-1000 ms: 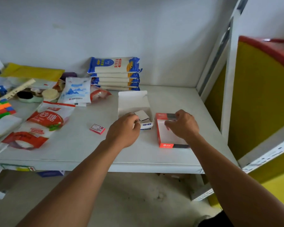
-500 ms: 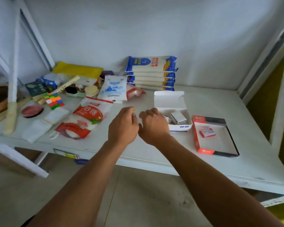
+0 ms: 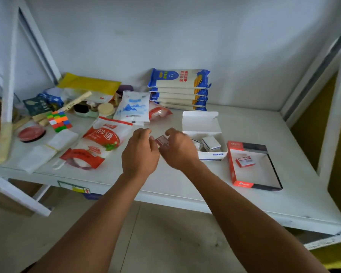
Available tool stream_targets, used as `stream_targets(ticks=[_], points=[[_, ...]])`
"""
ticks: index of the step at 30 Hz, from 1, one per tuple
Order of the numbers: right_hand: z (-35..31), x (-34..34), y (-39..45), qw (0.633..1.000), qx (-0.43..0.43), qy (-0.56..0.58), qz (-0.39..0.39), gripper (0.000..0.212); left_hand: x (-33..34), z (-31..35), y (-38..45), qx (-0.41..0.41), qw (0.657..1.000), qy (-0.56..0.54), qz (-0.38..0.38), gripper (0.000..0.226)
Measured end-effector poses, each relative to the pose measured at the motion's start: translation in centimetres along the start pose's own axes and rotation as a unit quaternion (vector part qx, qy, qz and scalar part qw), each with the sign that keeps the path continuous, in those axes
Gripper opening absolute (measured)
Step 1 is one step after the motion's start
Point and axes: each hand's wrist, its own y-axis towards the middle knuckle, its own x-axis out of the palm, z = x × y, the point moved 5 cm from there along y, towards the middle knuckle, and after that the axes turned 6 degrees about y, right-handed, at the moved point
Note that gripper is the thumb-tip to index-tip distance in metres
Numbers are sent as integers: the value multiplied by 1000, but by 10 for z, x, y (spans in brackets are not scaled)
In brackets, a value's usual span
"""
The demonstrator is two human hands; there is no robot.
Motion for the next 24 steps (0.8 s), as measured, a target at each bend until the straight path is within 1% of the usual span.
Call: stream_targets(ticks=[1, 3, 6, 8, 10, 12, 14, 15, 20, 24], points=[[4, -12, 2, 999, 17, 26, 21, 45, -2, 2, 1, -3, 1000, 1, 7, 36], [20, -35, 7, 995, 57, 57, 60, 50, -2, 7, 3, 10, 1000, -8, -4, 33], [59, -66, 4, 989, 118, 47, 81, 49, 6, 23, 2, 52, 997, -38, -34, 27], [91, -83, -6, 985, 149, 23, 87, 49, 15, 41, -1, 63, 995, -58, -52, 26], [125, -100, -23, 980, 182, 0, 80, 47, 26, 69, -7, 78, 992, -75, -71, 25], [148, -109, -36, 979, 200, -26, 34, 51, 33, 90, -14, 92, 988, -88, -86, 24], [161, -109, -45, 978, 205, -43, -17, 58, 37, 100, -17, 96, 987, -94, -91, 23], [164, -109, -47, 978, 205, -39, -23, 58, 38, 101, -18, 95, 987, -93, -93, 23], [160, -100, -40, 983, 182, 9, 7, 47, 38, 83, -14, 85, 990, -66, -90, 20], [132, -84, -33, 993, 116, 34, 17, 33, 31, 58, -9, 69, 993, -62, -76, 19]])
